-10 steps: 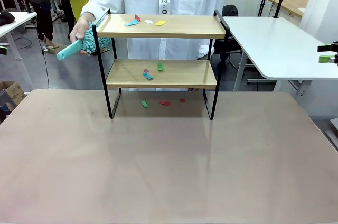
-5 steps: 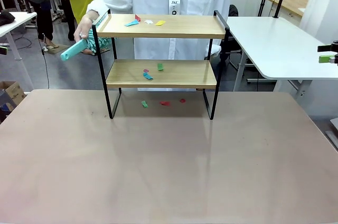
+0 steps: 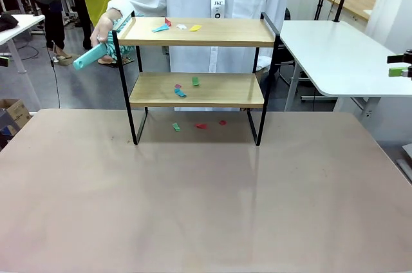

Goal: Clean the shelf.
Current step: Pick up the Duster handed by the human.

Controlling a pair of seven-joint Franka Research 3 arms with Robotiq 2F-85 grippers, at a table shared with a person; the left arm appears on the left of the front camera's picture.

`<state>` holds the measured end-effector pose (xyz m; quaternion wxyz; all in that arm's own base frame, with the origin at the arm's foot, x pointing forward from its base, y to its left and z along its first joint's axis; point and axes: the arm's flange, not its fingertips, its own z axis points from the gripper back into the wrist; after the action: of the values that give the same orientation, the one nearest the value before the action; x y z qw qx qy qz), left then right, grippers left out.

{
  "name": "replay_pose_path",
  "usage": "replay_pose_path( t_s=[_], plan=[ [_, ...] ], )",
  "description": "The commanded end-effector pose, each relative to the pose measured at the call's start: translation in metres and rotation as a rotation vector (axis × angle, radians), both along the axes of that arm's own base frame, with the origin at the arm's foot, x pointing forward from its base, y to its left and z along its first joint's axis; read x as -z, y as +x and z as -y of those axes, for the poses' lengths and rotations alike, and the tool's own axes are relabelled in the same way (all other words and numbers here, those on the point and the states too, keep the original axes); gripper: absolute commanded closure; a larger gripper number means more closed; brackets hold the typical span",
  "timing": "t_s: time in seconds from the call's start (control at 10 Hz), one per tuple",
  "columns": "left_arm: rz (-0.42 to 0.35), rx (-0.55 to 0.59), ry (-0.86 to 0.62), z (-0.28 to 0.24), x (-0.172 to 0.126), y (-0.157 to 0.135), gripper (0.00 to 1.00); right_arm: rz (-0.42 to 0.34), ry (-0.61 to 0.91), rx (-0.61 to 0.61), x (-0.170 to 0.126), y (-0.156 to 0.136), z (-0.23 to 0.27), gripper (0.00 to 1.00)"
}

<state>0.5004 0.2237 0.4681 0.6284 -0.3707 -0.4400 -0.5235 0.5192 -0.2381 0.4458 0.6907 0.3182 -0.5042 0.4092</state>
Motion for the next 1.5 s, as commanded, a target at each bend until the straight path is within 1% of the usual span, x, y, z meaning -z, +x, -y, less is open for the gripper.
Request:
replay_pose_path(
  t_s=[0.0, 0.1, 0.2, 0.3, 0.4, 0.5, 0.7, 0.8, 1.1, 1.2, 1.4],
  plan=[
    [-0.003, 0.001, 0.009, 0.0, 0.001, 0.0, 0.0, 0.004, -0.007, 0.005, -0.001, 0.001, -0.001, 0.0],
    [0.0, 0.0, 0.0, 0.0, 0.0, 0.0, 0.0, 0.004, -0.007, 0.005, -0.001, 0.001, -0.001, 0.0],
    [-0.008, -0.049, 0.024, 0.015, -0.024, -0.001, 0.0, 0.004, -0.007, 0.005, -0.001, 0.001, -0.001, 0.0],
    [-0.038, -0.126, 0.05, 0.035, -0.05, 0.0, 0.0, 0.004, -0.007, 0.005, -0.001, 0.001, -0.001, 0.0],
    [-0.084, -0.175, 0.063, 0.055, -0.075, -0.002, 0.0, 0.004, -0.007, 0.005, -0.001, 0.001, -0.001, 0.0],
    [-0.121, -0.258, 0.136, 0.079, -0.097, -0.003, 0.0, 0.004, -0.007, 0.005, -0.001, 0.001, -0.001, 0.0],
    [-0.12, -0.354, 0.201, 0.119, -0.125, -0.014, 0.0, 0.004, -0.007, 0.005, -0.001, 0.001, -0.001, 0.0],
    [-0.178, -0.436, 0.242, 0.142, -0.14, -0.019, 0.0, 0.004, -0.007, 0.005, -0.001, 0.001, -0.001, 0.0],
    [-0.22, -0.502, 0.451, 0.188, -0.171, -0.044, 0.0, 0.004, -0.007, 0.005, -0.001, 0.001, -0.001, 0.0],
    [-0.262, -0.504, 0.501, 0.2, -0.182, -0.053, 0.0, 0.004, -0.007, 0.005, -0.001, 0.001, -0.001, 0.0],
    [-0.314, -0.621, 0.531, 0.233, -0.183, -0.067, 0.0, 0.004, -0.007, 0.005, -0.001, 0.001, -0.001, 0.0]
  ],
)
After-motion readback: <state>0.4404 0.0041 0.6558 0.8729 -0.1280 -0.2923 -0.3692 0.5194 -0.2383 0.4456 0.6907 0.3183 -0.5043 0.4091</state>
